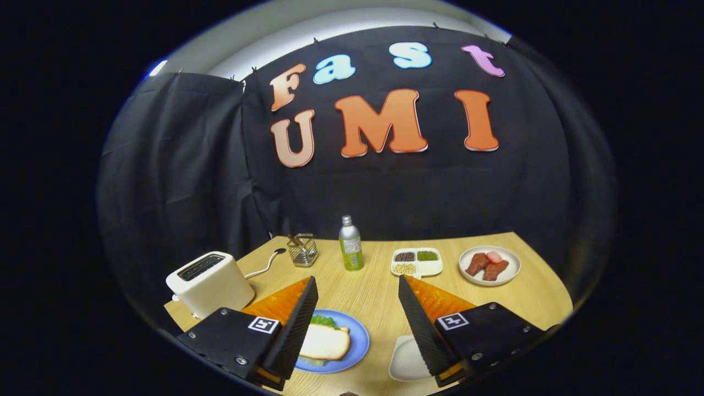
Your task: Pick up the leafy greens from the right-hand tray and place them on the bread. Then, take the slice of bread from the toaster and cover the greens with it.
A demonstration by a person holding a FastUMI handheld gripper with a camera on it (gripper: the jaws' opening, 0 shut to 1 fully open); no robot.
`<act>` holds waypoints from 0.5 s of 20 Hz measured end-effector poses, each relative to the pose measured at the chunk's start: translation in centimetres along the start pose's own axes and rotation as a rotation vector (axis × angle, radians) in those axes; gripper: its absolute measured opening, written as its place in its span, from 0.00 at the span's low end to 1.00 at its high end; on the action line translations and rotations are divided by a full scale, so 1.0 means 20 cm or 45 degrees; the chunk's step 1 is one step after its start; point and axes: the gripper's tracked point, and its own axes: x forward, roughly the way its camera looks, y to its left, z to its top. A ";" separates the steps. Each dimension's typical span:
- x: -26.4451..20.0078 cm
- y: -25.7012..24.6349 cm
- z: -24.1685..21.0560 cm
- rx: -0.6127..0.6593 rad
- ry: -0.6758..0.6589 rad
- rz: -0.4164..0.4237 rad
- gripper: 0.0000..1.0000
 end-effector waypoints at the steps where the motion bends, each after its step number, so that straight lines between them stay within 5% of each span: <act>1: -0.04 0.01 0.06 0.009 -0.050 -0.001 0.90; 10: -0.34 -0.23 0.27 -0.012 -0.363 -0.239 0.96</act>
